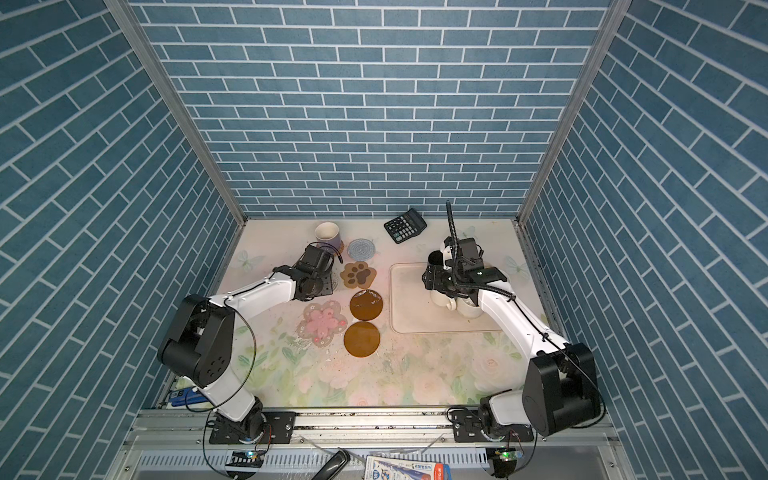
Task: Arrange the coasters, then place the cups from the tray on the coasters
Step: 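Lower the blue floral mug onto the glitter coaster and open the left gripper, then move the left gripper back over the red-lined mug while the right gripper withdraws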
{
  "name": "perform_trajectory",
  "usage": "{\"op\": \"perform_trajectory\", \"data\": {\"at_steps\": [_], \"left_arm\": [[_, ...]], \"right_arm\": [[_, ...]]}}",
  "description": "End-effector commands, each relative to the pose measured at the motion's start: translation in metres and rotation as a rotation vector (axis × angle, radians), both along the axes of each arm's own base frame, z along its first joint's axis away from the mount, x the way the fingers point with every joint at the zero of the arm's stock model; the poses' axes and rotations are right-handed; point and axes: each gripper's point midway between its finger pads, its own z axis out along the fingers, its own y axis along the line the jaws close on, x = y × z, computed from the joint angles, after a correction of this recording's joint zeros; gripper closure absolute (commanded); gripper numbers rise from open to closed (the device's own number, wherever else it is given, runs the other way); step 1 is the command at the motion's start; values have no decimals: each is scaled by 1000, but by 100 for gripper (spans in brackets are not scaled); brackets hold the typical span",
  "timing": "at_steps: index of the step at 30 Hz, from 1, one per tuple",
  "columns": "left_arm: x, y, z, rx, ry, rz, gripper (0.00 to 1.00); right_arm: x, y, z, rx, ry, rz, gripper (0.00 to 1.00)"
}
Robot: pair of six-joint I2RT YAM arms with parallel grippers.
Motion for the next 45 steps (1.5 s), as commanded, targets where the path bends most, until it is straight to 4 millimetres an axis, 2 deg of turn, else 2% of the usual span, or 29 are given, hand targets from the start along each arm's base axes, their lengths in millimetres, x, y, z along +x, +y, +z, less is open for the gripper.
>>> {"op": "perform_trajectory", "data": {"at_steps": [1, 6, 8, 12, 15, 20, 27, 40, 45], "left_arm": [[-2, 4, 16, 18, -36, 2, 36], [-6, 12, 42, 39, -65, 6, 23], [-9, 9, 57, 25, -87, -16, 21], [-16, -18, 95, 109, -129, -150, 16], [-25, -44, 108, 91, -126, -229, 13], [-37, -83, 106, -20, -111, -313, 9], [-48, -119, 99, -60, -91, -386, 5], [-49, -131, 83, -85, -60, -406, 3], [-50, -131, 80, -84, -56, -410, 3]], "right_arm": [[2, 1, 9, 8, -24, 3, 27], [-1, 0, 16, 14, -34, 0, 27], [-5, -3, 16, 7, -25, -5, 27], [-16, -15, 5, -46, 9, -27, 26], [-25, -25, -7, -85, 31, -50, 25], [-33, -47, -31, -182, 68, -123, 25], [-35, -56, -57, -266, 120, -163, 25], [-19, -56, -83, -338, 162, -165, 25], [-16, -39, -88, -283, 171, -118, 25]]}}
